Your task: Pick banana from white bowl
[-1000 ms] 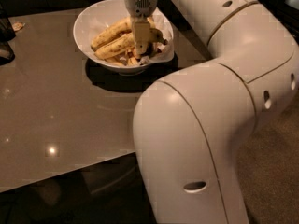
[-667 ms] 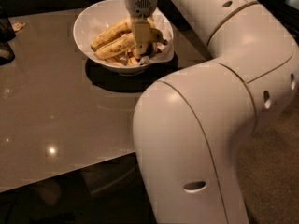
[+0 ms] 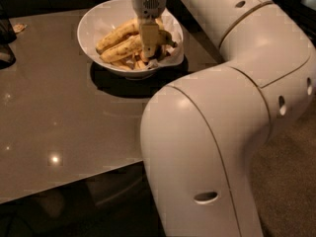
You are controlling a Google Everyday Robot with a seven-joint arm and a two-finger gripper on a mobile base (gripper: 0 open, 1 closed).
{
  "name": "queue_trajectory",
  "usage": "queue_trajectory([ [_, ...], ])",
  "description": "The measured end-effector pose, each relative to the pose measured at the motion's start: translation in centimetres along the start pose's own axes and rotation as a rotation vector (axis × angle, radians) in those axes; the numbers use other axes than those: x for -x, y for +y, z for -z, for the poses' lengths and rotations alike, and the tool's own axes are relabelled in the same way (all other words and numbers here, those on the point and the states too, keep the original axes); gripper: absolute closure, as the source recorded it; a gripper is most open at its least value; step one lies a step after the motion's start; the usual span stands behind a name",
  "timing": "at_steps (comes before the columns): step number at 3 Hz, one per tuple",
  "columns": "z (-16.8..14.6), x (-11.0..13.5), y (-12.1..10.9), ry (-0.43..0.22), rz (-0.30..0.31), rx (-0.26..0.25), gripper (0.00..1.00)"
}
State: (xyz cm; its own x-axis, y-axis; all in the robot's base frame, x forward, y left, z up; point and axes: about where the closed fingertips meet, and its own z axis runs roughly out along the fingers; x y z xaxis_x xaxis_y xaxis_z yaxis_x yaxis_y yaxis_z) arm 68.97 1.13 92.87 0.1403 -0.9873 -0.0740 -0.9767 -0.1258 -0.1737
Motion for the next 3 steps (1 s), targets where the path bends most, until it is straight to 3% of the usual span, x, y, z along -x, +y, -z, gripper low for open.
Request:
queue_trajectory([
  [3, 0.00, 0.00, 0.00, 0.000, 0.000, 0.000, 1.00],
])
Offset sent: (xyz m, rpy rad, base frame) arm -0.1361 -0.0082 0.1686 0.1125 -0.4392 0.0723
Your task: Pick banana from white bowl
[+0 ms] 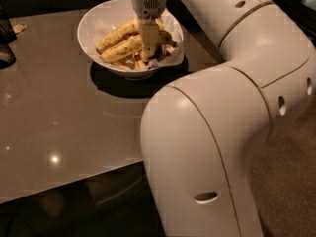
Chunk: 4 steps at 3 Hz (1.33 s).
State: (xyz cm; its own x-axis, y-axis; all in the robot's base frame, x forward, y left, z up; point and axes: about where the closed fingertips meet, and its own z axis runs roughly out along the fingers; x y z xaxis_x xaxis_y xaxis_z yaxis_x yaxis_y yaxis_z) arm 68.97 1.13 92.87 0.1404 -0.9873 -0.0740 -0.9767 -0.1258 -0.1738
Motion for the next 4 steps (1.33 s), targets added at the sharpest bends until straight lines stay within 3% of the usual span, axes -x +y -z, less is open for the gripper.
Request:
queue_trajectory([
  [1, 0.00, 0.00, 0.00, 0.000, 0.000, 0.000, 0.81],
  [4, -0.01, 0.00, 0.00, 0.000, 0.000, 0.000, 0.12],
])
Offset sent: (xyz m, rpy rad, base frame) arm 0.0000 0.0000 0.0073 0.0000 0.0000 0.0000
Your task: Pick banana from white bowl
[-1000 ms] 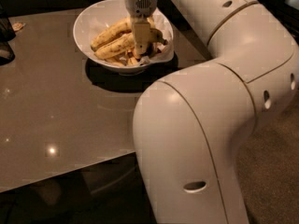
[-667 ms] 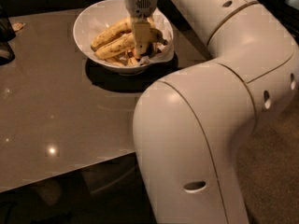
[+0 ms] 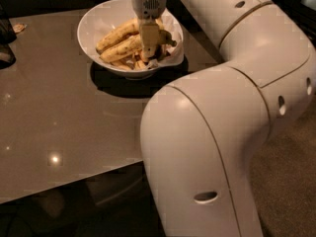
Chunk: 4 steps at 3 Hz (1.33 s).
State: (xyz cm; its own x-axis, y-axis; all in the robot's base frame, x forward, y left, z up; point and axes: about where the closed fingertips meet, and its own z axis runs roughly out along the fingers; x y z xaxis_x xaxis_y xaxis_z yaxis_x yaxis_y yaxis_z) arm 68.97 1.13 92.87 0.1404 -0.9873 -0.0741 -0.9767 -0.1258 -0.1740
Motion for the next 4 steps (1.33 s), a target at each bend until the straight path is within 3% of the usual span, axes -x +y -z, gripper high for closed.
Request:
queue_trajectory([
  [1, -0.04, 0.47, -0.98, -0.016, 0.000, -0.039, 0.00],
  [2, -0.41, 0.75, -1.59, -0.034, 0.003, -0.054, 0.00],
  [4, -0.66, 0.79, -1.88, -0.054, -0.020, -0.068, 0.42],
])
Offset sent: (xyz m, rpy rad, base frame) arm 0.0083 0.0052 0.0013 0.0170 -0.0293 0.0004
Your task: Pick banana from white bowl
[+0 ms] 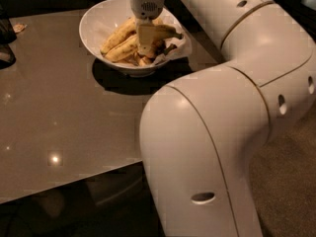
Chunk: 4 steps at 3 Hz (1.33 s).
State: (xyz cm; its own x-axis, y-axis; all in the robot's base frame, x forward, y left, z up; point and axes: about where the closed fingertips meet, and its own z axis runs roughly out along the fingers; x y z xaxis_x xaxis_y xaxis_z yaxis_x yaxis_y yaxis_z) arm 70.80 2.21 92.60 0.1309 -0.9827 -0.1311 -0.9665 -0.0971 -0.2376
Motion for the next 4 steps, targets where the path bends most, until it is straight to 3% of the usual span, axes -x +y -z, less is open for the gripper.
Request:
queue_trajectory([
  [2, -0.02, 0.17, 0.29, 0.016, 0.001, -0.013, 0.88],
  [3, -0.01, 0.13, 0.25, 0.017, -0.001, -0.013, 1.00],
  [4, 0.73, -0.12, 0.40, -0.006, -0.021, -0.039, 1.00],
])
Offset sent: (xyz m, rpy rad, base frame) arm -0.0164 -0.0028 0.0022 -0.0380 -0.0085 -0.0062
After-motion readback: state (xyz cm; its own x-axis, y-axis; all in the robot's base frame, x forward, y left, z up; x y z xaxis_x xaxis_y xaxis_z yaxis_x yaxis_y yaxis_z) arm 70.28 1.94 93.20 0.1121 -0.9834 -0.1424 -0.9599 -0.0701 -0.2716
